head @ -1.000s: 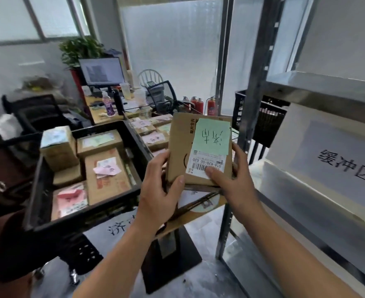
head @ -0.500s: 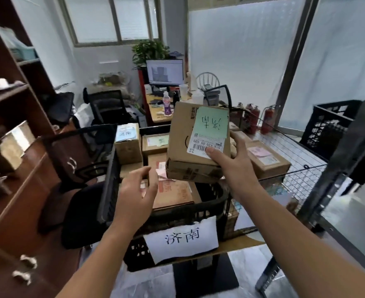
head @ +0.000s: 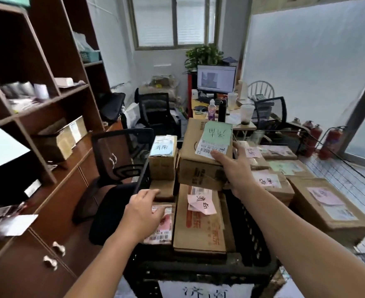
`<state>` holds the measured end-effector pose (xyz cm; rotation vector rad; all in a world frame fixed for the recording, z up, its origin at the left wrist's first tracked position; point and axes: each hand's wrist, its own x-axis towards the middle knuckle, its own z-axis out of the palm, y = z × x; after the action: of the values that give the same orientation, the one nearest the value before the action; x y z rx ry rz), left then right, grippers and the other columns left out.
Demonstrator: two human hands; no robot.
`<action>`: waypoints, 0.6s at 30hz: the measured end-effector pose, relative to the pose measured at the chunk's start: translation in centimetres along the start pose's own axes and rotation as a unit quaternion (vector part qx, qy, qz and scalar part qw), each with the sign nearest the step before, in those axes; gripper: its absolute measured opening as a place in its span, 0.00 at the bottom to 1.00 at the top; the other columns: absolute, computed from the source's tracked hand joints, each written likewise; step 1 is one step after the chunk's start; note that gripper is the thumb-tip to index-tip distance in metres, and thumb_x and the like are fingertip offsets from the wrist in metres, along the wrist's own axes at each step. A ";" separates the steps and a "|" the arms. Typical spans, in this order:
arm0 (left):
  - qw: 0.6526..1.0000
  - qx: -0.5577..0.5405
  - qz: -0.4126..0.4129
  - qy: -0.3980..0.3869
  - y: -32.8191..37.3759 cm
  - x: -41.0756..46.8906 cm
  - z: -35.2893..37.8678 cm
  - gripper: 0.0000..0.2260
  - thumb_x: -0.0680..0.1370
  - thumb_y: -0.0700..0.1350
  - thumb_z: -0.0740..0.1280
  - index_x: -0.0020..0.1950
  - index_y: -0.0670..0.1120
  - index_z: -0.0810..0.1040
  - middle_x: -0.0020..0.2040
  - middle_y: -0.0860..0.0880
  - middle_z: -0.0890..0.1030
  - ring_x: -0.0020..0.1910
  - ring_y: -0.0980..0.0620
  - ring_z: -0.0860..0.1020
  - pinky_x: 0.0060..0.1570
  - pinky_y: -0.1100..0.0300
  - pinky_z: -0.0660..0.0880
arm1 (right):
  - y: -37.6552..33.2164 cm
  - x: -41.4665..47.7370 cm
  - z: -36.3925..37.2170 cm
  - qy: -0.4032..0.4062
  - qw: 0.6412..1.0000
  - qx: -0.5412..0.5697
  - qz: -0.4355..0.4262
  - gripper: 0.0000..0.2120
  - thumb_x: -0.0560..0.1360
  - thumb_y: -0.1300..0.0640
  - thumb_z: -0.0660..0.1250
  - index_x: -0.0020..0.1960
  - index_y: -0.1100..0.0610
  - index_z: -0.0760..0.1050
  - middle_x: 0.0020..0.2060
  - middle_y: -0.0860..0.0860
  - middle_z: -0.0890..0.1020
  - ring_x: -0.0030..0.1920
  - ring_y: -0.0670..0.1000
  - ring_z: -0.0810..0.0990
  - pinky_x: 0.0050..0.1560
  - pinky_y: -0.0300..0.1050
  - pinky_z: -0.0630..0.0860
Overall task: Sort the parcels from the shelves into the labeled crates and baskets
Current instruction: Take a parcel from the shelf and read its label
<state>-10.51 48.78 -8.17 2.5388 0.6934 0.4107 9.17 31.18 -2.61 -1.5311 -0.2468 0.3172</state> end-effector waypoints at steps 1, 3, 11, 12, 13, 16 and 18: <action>1.000 0.000 -0.008 0.002 0.1 0.7 0.1 0.24 0.78 0.52 0.67 0.73 0.51 0.69 0.69 0.53 0.70 0.70 0.51 0.65 0.71 0.53 0.64 | 0.1 1.2 0.1 -0.002 1.000 -0.003 0.010 0.39 0.69 0.43 0.78 0.73 0.37 0.62 0.58 0.48 0.80 0.53 0.56 0.84 0.52 0.63 0.83; 1.000 0.005 -0.016 0.007 0.3 2.0 0.2 0.23 0.78 0.52 0.66 0.73 0.51 0.69 0.70 0.52 0.71 0.70 0.50 0.65 0.71 0.52 0.64 | 0.2 3.3 0.4 -0.011 1.000 -0.017 0.023 0.38 0.71 0.43 0.77 0.75 0.38 0.61 0.59 0.49 0.80 0.52 0.55 0.83 0.52 0.62 0.83; 0.997 0.001 -0.076 0.028 -0.4 5.0 0.2 0.21 0.78 0.50 0.66 0.71 0.51 0.71 0.70 0.52 0.70 0.70 0.49 0.64 0.70 0.52 0.62 | 0.7 10.0 2.3 -0.049 0.997 -0.047 0.033 0.41 0.71 0.41 0.76 0.77 0.39 0.59 0.61 0.50 0.78 0.54 0.55 0.82 0.55 0.59 0.83; 0.996 -0.003 -0.083 0.027 -0.4 5.2 0.3 0.21 0.78 0.50 0.66 0.71 0.51 0.71 0.70 0.52 0.69 0.70 0.50 0.63 0.70 0.54 0.61 | 0.6 10.6 2.6 -0.054 0.997 -0.050 0.036 0.42 0.68 0.38 0.76 0.76 0.37 0.59 0.61 0.50 0.78 0.55 0.55 0.82 0.54 0.60 0.83; 0.996 -0.007 -0.089 0.025 -0.5 5.3 0.3 0.21 0.79 0.49 0.66 0.72 0.51 0.71 0.70 0.53 0.69 0.70 0.50 0.61 0.70 0.55 0.60 | 0.6 11.1 2.9 -0.056 0.996 -0.057 0.041 0.43 0.67 0.37 0.76 0.76 0.36 0.59 0.62 0.50 0.78 0.55 0.56 0.82 0.54 0.61 0.83; 0.996 -0.014 -0.091 0.023 -0.6 5.6 0.1 0.21 0.79 0.49 0.66 0.71 0.51 0.71 0.70 0.53 0.68 0.70 0.51 0.61 0.67 0.60 0.58 | 0.3 12.6 3.9 -0.070 0.993 -0.091 0.041 0.42 0.71 0.37 0.74 0.78 0.39 0.56 0.63 0.51 0.77 0.55 0.56 0.81 0.56 0.61 0.81; 0.995 -0.020 -0.095 0.012 -0.7 5.8 -0.1 0.20 0.79 0.50 0.66 0.71 0.51 0.71 0.71 0.54 0.67 0.71 0.52 0.60 0.65 0.62 0.57 | -0.2 13.3 4.4 -0.093 0.987 -0.120 0.060 0.41 0.75 0.37 0.71 0.80 0.41 0.52 0.63 0.52 0.75 0.54 0.56 0.80 0.52 0.61 0.81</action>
<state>-6.01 52.48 -7.53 2.4064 0.9174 0.3866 20.07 39.95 -2.84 -1.7602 -0.3505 0.5428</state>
